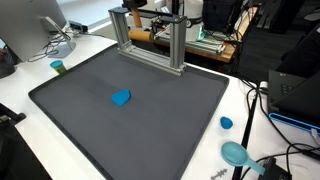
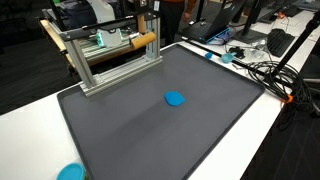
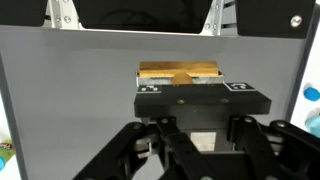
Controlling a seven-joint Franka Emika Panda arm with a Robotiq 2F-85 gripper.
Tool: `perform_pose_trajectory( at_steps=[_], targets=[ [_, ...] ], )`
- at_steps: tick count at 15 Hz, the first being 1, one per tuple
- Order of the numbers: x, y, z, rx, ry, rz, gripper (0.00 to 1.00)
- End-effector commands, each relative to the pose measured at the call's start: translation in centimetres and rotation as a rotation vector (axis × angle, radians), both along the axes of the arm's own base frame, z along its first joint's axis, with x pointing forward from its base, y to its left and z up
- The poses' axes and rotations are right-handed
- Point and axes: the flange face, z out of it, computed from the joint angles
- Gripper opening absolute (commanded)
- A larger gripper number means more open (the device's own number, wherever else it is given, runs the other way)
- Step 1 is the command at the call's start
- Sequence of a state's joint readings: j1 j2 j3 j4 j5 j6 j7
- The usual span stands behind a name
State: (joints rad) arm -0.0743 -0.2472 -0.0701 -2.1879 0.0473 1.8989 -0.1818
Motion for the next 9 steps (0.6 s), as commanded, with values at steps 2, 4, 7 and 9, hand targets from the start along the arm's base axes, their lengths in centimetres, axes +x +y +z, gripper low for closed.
perform_pose_trajectory(
  at_steps=[2,4,7,9],
  targets=[
    [-2.4,2.6,1.7,-0.02,-0.029,0.006,0.22],
    [-3.2,4.2,1.8,0.004,-0.039,0.065,0.22],
    [-2.3,4.7,1.3,-0.015,-0.026,0.089,0.47],
    [-3.0,5.7,1.4,-0.017,-0.03,0.117,0.47]
  ],
)
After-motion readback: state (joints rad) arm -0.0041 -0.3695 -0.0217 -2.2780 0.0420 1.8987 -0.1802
